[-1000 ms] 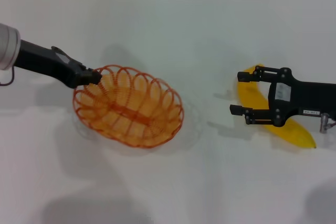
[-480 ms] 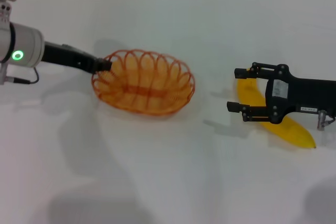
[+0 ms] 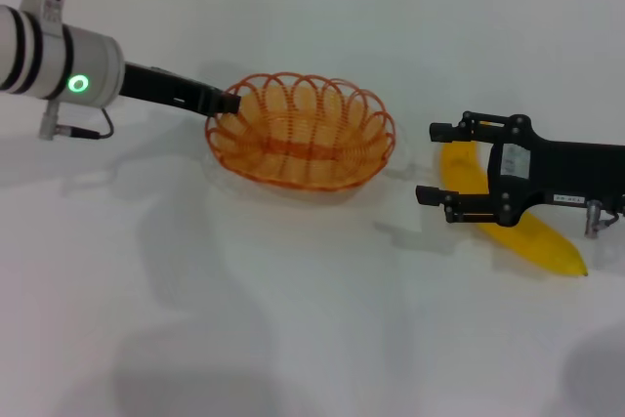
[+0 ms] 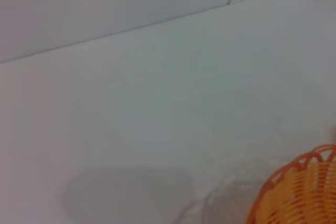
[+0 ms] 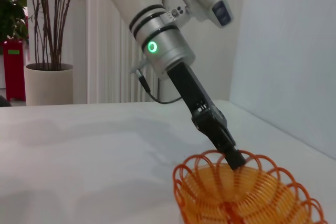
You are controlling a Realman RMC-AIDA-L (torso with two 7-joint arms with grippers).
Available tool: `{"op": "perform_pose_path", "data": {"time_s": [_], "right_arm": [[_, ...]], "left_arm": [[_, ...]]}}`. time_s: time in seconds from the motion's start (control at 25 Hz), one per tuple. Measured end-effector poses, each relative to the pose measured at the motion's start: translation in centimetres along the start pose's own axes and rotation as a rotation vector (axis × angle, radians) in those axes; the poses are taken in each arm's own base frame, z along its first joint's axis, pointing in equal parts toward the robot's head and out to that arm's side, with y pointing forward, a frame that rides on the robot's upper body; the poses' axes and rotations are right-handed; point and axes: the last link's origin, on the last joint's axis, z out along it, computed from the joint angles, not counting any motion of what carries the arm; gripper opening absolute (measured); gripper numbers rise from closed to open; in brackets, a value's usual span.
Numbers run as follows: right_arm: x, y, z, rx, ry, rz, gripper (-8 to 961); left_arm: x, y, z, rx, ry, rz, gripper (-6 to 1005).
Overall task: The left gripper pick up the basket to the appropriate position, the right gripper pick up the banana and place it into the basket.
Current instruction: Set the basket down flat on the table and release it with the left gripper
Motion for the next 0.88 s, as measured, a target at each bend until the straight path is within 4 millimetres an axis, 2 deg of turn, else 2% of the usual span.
{"op": "perform_pose_path", "data": {"time_s": [0.2, 0.88], "right_arm": [[-0.26, -0.14, 0.06, 0.005, -0.014, -0.003, 784], [-0.25, -0.14, 0.01, 0.007, -0.016, -0.002, 784]], "left_arm": [[0.23, 0.71, 1.05, -0.017, 0.0, -0.01, 62], [0.17, 0.35, 1.14, 0.005, 0.013, -0.026, 68]]}}
